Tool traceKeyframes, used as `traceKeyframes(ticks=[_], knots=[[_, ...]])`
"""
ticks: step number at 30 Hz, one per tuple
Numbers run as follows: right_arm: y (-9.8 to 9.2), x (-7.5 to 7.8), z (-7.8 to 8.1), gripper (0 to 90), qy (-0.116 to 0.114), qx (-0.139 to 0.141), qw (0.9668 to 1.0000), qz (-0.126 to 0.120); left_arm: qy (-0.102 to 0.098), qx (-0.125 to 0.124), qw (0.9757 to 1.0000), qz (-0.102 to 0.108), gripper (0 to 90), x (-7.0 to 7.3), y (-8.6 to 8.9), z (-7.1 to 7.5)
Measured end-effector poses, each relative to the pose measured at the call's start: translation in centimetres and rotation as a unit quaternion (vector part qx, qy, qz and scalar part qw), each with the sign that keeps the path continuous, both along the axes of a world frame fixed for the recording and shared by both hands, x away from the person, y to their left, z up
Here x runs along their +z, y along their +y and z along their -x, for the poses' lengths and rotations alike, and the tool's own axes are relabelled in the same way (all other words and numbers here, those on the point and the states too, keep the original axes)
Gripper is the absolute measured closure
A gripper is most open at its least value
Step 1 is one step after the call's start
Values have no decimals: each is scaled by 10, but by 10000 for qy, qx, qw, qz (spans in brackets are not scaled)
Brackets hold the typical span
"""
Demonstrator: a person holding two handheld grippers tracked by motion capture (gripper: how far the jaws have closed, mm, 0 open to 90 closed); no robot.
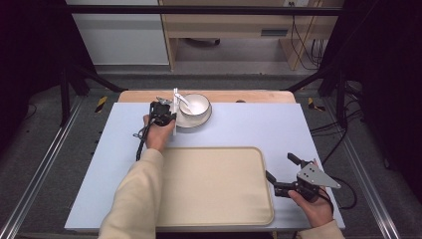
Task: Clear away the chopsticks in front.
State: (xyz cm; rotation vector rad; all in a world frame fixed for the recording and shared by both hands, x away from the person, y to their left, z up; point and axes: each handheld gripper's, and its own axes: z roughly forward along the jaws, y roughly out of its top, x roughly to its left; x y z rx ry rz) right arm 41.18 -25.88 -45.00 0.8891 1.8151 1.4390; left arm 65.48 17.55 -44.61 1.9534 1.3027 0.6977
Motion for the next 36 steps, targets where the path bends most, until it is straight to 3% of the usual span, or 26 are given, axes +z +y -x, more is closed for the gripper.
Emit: traceKeyframes(ticks=[2, 13, 20, 28, 36], knots=[[0, 0, 0, 44, 8, 4, 10000, 9, 29, 54, 10000, -54, 737, -1, -2, -1], [1, 0, 0, 44, 34, 23, 10000, 19, 36, 234, 9997, 60, 772, -10, -3, -6], [1, -1, 0, 45, 53, 49, 10000, 32, 90, 521, 9985, 157, 785, -12, -4, -8], [1, -1, 0, 45, 63, 53, 10000, 25, 65, 713, 9971, 262, 847, -11, -1, -8], [1, -1, -1, 45, 63, 59, 10000, 31, -35, 745, 9970, 186, 851, -2, 3, -4]])
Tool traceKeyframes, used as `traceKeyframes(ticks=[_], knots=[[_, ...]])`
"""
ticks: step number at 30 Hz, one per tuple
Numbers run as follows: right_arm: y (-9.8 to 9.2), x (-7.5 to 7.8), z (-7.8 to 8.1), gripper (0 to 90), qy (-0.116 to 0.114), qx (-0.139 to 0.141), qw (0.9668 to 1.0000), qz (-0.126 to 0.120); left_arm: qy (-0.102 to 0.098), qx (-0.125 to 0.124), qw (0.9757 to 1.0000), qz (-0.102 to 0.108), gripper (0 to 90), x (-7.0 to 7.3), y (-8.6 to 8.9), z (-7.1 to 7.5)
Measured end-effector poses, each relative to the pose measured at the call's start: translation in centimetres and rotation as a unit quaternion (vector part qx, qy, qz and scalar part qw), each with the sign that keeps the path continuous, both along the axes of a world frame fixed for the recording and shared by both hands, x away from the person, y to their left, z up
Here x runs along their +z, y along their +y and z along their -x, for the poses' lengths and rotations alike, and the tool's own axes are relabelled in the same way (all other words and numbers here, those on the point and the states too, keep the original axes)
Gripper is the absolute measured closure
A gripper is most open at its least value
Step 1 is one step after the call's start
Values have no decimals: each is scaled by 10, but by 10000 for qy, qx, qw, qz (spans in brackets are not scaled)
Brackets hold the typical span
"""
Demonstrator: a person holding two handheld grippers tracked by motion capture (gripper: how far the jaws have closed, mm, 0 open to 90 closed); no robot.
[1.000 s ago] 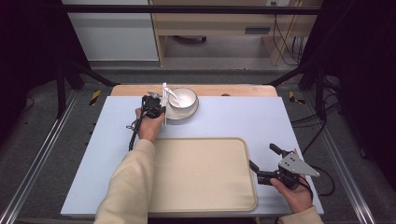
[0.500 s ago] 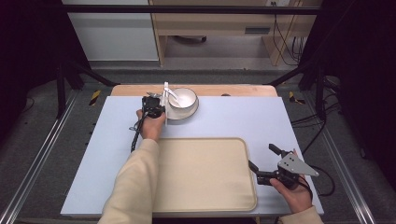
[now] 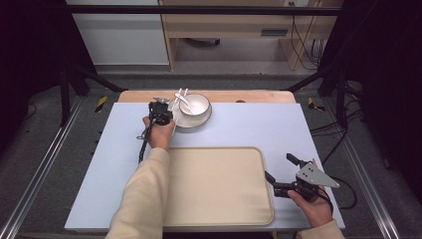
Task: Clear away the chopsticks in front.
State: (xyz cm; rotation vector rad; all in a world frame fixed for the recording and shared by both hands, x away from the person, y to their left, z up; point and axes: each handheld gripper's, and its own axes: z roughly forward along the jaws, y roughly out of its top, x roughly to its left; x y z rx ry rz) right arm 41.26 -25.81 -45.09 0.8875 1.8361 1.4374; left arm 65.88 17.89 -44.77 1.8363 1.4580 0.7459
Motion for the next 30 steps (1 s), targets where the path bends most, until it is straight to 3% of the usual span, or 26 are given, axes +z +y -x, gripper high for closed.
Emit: traceKeyframes(ticks=[7, 9, 10, 13, 14, 15, 16, 23, 26, 27, 30], knots=[[1, 1, 0, 46, -7, 25, 10000, 4, -32, 166, 9997, 183, 852, 18, 16, 18], [2, 1, 1, 46, -11, 39, 10000, 16, -62, 334, 9986, 394, 852, 23, 23, 30], [2, 1, 1, 46, -11, 39, 10000, 16, -62, 334, 9986, 394, 852, 23, 23, 30], [2, 1, 0, 46, -11, 48, 10000, 3, -45, 355, 9981, 502, 852, 27, 28, 51], [2, 1, 0, 46, -11, 48, 10000, 3, -45, 355, 9981, 502, 852, 27, 28, 51], [3, 1, 0, 46, -6, 62, 10000, -3, -83, 354, 9977, 568, 852, 29, 30, 63], [3, 1, 0, 46, -6, 62, 10000, -3, -83, 354, 9977, 568, 852, 29, 30, 63], [4, 2, 1, 46, -5, 93, 10000, 0, -196, 326, 9972, 648, 852, 28, 36, 101], [4, 2, 0, 46, 3, 108, 9999, -5, -292, 335, 9963, 738, 852, 29, 38, 113], [4, 1, 0, 46, 2, 107, 9999, 12, -342, 376, 9945, 918, 852, 29, 40, 122], [5, 2, 1, 46, 4, 112, 9999, 15, -377, 399, 9934, 1003, 852, 27, 40, 132]])
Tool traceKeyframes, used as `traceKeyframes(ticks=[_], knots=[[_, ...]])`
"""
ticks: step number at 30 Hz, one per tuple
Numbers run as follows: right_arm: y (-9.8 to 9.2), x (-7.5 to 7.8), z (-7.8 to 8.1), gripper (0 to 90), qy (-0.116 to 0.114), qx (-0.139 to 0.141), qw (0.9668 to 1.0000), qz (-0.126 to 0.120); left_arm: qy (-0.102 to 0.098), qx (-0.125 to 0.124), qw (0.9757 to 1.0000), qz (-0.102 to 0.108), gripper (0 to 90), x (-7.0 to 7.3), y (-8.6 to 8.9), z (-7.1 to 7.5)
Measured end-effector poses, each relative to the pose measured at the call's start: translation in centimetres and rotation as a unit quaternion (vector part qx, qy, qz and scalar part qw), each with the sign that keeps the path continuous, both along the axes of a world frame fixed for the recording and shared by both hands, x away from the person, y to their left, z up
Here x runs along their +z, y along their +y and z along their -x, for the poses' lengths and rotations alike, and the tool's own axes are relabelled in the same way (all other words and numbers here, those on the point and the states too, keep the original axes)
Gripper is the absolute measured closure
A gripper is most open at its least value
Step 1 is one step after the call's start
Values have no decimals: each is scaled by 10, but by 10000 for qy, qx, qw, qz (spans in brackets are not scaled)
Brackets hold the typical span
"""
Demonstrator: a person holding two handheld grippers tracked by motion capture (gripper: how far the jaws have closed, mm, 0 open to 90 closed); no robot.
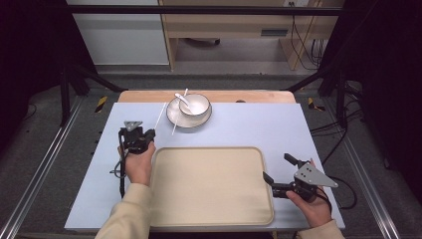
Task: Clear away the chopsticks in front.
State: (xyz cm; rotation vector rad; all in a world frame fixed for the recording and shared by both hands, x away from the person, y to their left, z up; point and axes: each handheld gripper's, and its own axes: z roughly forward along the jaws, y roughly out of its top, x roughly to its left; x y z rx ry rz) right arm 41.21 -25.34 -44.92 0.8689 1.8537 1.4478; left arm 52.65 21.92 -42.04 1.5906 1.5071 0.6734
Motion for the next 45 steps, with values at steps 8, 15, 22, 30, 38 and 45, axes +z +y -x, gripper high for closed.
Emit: traceKeyframes(ticks=[8, 15, 22, 30, 38, 45], knots=[[0, 1, 1, 46, 4, 17, 10000, -31, -116, 204, 9995, 221, 852, -6, -5, 48], [-1, 1, 1, 48, -5, 15, 10000, -59, -433, 211, 9987, 163, 852, -6, -16, 89], [-2, 1, 2, 48, -2, -6, 10000, -76, -572, 236, 9980, 128, 852, -14, -24, 123], [-1, 1, 2, 49, 16, 24, 10000, -65, -469, 322, 9983, 153, 852, -34, -31, 152], [-2, 0, 1, 50, 65, 13, 9999, -109, -434, 498, 9978, -5, 852, -48, -36, 174], [-1, -1, 1, 52, 75, 48, 9999, -72, -300, 546, 9981, -40, 852, -59, -33, 177]])
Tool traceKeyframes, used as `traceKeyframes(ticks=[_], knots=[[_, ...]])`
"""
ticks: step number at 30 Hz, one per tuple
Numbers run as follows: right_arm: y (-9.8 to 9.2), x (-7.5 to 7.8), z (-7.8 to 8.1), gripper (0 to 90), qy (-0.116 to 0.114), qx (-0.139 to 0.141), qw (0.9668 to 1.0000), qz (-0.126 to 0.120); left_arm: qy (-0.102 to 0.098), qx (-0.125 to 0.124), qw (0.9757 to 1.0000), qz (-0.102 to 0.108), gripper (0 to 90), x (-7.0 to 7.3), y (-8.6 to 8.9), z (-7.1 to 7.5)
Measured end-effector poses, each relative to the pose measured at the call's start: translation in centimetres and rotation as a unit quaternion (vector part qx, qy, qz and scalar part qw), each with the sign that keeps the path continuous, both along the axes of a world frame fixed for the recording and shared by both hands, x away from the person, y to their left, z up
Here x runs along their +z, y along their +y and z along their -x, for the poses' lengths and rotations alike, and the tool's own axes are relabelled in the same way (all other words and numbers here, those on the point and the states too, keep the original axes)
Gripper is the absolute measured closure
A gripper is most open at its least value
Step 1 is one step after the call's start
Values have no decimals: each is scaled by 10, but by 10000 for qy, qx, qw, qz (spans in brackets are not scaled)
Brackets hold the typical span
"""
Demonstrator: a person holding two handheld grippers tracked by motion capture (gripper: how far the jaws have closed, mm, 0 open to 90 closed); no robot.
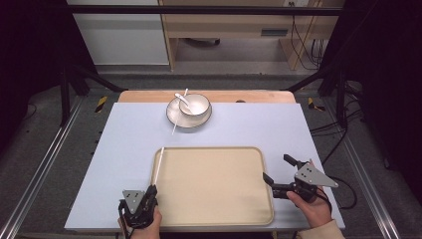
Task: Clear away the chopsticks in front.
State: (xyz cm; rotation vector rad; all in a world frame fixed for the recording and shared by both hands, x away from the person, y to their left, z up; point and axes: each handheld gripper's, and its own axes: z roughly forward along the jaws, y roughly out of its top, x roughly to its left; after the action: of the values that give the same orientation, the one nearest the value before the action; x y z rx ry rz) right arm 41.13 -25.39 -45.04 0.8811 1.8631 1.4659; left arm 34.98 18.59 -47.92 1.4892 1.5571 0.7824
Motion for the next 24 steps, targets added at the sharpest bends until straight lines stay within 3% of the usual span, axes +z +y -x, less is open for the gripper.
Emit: traceKeyframes(ticks=[24], knots=[[1, -1, -1, 53, 34, 16, 10000, 24, 280, -1, 9996, -105, 850, -11, 0, -3]])
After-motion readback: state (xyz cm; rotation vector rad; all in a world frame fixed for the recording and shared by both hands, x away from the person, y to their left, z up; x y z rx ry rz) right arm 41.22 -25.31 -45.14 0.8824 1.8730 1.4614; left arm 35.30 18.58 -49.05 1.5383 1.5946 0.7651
